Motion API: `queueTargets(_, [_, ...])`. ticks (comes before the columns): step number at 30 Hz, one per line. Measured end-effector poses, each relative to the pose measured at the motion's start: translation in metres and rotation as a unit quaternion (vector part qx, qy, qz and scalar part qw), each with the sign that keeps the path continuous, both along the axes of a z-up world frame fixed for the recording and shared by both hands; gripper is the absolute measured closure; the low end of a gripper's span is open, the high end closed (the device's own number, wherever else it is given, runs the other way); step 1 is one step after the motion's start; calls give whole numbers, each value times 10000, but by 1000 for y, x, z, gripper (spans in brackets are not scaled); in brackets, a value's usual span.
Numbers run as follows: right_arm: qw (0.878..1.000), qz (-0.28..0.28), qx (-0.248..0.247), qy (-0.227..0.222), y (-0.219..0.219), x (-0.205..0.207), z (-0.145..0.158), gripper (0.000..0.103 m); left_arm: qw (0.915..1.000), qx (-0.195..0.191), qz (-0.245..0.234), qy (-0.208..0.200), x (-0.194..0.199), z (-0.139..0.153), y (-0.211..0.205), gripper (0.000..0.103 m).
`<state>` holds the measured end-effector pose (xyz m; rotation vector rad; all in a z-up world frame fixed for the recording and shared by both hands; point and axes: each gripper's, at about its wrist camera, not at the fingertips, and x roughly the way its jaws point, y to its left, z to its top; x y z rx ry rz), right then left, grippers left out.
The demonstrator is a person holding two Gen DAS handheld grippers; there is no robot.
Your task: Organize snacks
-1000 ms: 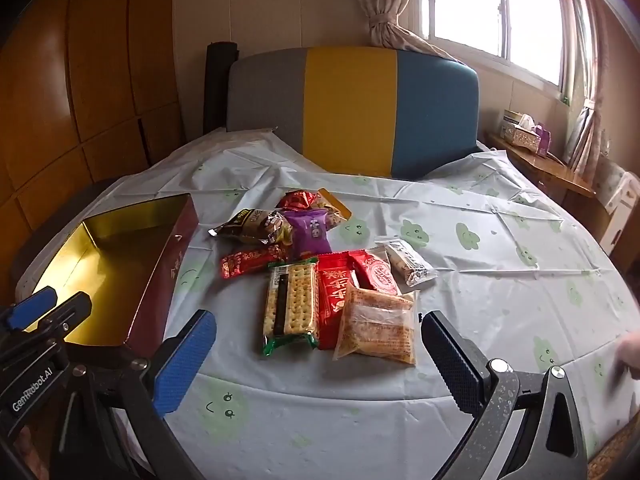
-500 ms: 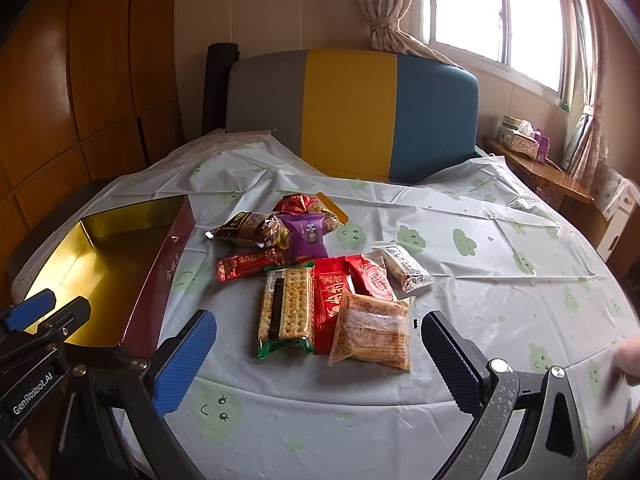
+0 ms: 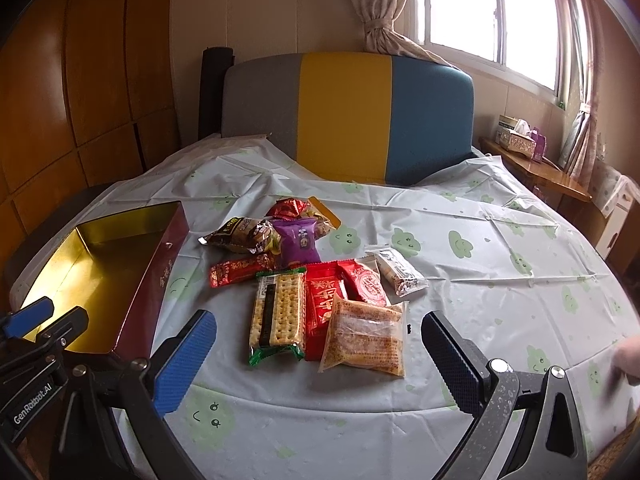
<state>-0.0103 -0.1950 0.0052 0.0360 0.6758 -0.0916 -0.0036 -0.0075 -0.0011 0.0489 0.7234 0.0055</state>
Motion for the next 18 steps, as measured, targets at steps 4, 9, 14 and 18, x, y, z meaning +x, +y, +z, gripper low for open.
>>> queueTargets(4, [10000, -20, 58, 37, -2, 0, -2, 0, 10000, 2, -6, 31, 1, -1, 0, 53])
queueTargets(9, [10000, -20, 40, 22, -5, 0, 0, 0, 10000, 17, -34, 31, 0, -1, -1, 53])
queueTargets(14, [10000, -24, 50, 3, -7, 1, 2, 0, 10000, 6, -47, 50, 1, -1, -1, 53])
queueTargets(18, [10000, -4, 44, -10, -8, 2, 3, 0, 10000, 1, -54, 63, 1, -1, -2, 53])
